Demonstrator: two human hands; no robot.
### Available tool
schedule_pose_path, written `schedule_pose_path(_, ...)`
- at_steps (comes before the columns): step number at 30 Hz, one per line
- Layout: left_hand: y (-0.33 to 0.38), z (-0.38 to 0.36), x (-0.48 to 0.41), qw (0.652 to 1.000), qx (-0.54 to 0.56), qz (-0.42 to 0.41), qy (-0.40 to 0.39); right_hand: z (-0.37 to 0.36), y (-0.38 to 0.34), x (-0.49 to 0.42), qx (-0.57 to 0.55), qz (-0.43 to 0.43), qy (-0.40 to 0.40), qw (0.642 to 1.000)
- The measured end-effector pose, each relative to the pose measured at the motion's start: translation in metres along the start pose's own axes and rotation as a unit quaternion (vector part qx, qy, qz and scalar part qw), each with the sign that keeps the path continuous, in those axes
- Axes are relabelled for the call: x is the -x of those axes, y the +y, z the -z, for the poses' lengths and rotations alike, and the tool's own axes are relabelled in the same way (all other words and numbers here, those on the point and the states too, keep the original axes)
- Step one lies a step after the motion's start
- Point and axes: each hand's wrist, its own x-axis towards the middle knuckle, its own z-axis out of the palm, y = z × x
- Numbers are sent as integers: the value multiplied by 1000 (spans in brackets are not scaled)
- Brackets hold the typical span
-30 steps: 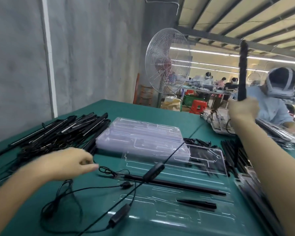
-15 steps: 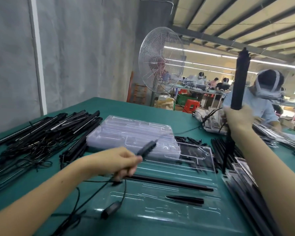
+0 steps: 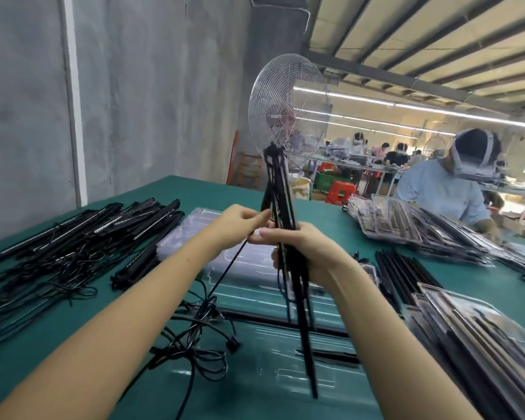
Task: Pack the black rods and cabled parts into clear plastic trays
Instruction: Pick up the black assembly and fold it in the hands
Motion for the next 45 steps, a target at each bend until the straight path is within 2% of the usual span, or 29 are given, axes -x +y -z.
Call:
schedule_pose_path(5,-12,-5,-5,996,70,47,-1,-27,24,-4,-86,-19,28,996)
schedule_pose_path(9,-11,-10,-7,990,130,50,10,-36,31,-10,-191,-21,55,980)
schedule_pose_path(13,-13,-8,-10,996,84,35,23,-39,36,-13,-226,-7,34,973)
schedule_pose_path(16,-15,-9,-5,997,45,66,6,-40,40,-17,-256,-9,68,964)
schedule_pose_path(19,-21,4,18,986,-103,104,-74,-35,45,-21,-257,-59,125,957)
schedule_pose_path(23,-35,36,64,934,-213,121,-261,-27,52,-24,-239,-92,179,950)
schedule_pose_path(25,-40,43,79,918,-281,87,-267,-27,52,-27,-236,-95,189,948)
schedule_pose_path(27,-43,44,86,926,-294,43,-233,-29,50,-30,-229,-90,198,949)
schedule_pose_path(32,-41,48,94,983,-128,-19,-133,-33,47,-34,-183,-80,211,957)
schedule_pose_path(36,-28,31,99,986,-88,-79,-114,-34,44,-31,-123,-90,159,975)
schedule_pose_path(39,-17,10,100,965,-187,-120,-141,-37,38,-25,-129,-130,93,979)
schedule_pose_path(42,-11,-13,103,914,-317,-165,-195,-39,35,-22,-156,-169,46,972)
schedule_pose_path(45,-7,-26,109,882,-363,-207,-219,-40,38,-23,-129,-170,59,975)
